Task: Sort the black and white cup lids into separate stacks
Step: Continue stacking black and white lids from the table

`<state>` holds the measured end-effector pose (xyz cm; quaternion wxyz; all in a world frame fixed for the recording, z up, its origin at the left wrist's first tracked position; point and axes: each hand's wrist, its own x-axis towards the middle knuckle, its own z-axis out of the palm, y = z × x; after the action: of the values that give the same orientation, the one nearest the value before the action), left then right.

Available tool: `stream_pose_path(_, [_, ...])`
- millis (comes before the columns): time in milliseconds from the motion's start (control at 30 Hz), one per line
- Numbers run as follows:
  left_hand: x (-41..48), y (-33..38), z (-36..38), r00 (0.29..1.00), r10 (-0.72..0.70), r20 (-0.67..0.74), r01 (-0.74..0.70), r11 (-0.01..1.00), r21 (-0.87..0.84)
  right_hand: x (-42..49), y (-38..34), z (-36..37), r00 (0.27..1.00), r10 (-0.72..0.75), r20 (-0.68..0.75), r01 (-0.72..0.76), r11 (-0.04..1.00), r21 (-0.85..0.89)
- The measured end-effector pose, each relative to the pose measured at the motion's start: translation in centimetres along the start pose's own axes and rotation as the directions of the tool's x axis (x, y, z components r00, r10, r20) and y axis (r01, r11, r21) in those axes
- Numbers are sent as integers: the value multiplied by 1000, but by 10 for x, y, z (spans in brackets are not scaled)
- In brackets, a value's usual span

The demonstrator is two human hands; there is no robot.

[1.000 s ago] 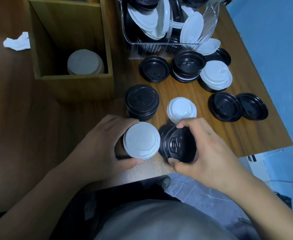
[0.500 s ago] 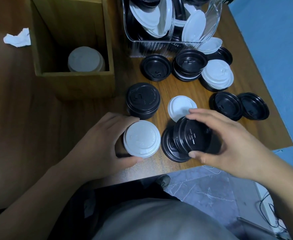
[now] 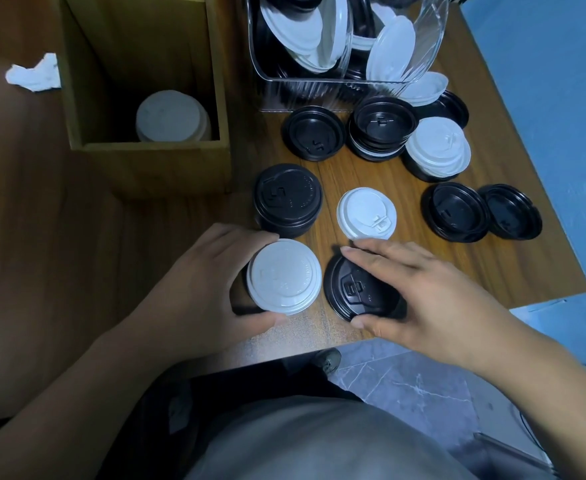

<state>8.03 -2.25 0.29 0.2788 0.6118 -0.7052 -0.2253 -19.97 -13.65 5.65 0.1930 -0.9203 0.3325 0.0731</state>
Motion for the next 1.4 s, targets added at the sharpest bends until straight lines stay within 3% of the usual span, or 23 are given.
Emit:
stream_pose_path(233, [0, 0, 1, 1000, -5, 6, 5, 1000, 11, 1, -3, -1, 999, -22, -26, 16, 980, -200])
stream_pose_path(367, [0, -1, 1, 1000, -3, 3, 3, 1000, 18, 9, 6, -19, 979, -27, -203, 49, 993, 106])
stream_pose_path(467, [1, 0, 1, 1000, -6, 4, 6, 1000, 16, 28, 28, -35, 953, -41, -300, 87, 986, 142])
stream_pose_path(633, [1, 1, -1, 1000, -15, 18, 15, 1000, 16, 64, 45, -48, 991, -55, 121, 50, 998, 44])
stream_pose_path(700, [1, 1, -1, 1000, -14, 14, 14, 1000, 15, 73, 40, -49, 985, -15, 171, 16, 1000, -5])
stream_pose_path(867, [1, 1, 0, 1000, -11, 9, 11, 1000, 3, 78, 31, -46, 989, 145, -7, -142, 957, -252])
stream_pose_path(1067, [1, 2, 2, 1000, -12, -10, 12, 1000, 1, 74, 44, -42, 991, 95, 94, -87, 992, -90])
stream_pose_path(1200, [1, 3, 3, 999, -30, -13, 30, 1000, 6, 62, 24, -54, 978, 160, -130, -155, 987, 45])
stream_pose_path(1267, [2, 3, 3, 999, -43, -6, 44, 999, 11, 47, -8, -54, 955, 119, -270, -97, 991, 92])
stream_pose_path(1400, [3, 5, 3, 999, -54, -5, 54, 999, 9, 35, -70, -26, 969, 27, -247, -44, 997, -65])
